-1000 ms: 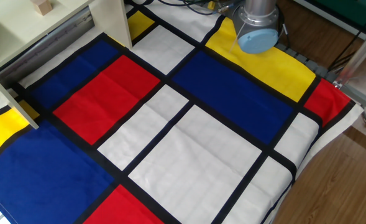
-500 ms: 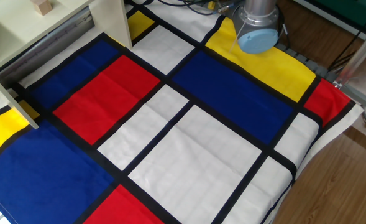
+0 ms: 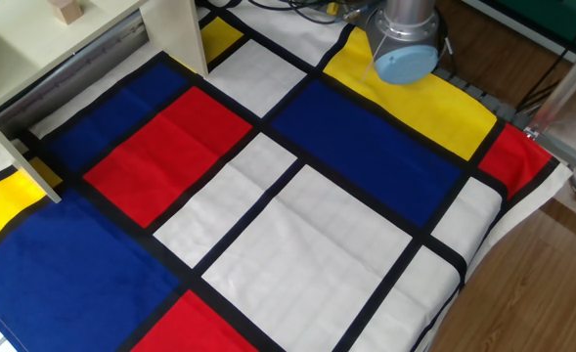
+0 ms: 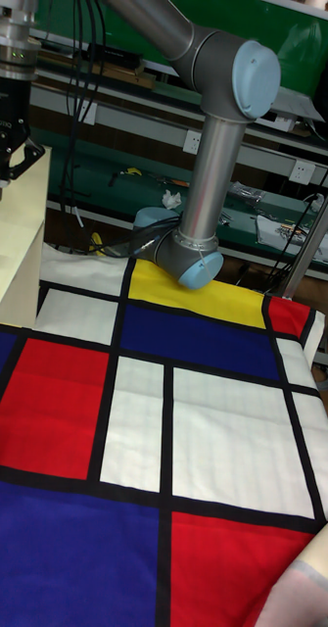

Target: Take the object down from the shelf

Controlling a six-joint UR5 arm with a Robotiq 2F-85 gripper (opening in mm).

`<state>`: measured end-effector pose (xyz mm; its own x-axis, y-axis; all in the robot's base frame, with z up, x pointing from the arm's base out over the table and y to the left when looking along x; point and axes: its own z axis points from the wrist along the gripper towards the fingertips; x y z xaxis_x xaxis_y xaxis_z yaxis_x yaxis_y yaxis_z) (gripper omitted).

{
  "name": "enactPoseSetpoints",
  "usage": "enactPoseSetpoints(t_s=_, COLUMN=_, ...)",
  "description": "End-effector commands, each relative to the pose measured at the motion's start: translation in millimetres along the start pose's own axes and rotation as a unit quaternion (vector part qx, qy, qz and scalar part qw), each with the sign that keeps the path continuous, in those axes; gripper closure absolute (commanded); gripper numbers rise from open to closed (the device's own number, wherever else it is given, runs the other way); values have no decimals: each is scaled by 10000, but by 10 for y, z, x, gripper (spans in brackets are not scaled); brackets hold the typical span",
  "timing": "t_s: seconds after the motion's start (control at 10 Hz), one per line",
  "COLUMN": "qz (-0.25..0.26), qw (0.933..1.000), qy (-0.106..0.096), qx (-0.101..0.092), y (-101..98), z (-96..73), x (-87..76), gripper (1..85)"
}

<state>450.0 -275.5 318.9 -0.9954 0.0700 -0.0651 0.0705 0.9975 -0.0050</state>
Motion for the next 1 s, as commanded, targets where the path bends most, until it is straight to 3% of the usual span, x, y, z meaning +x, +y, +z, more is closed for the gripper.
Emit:
enactPoseSetpoints(t_s=0.0, qz=100, qw=9999, qy=-39, qx=-2, y=1, z=-11, x=-18, gripper=800)
enactPoseSetpoints(t_s=0.2, qz=152, qw=9999, qy=-48, qx=12, y=-6, z=-11, x=-22, gripper=840)
enactPoseSetpoints(t_s=0.7, qz=469, qw=9988, qy=-108, qx=-35, y=16, z=-11, x=-54, gripper=847)
enactPoseSetpoints(t_s=0.9, qz=724, qw=9970, qy=-189, qx=-180, y=86, z=-14, x=-102, gripper=847)
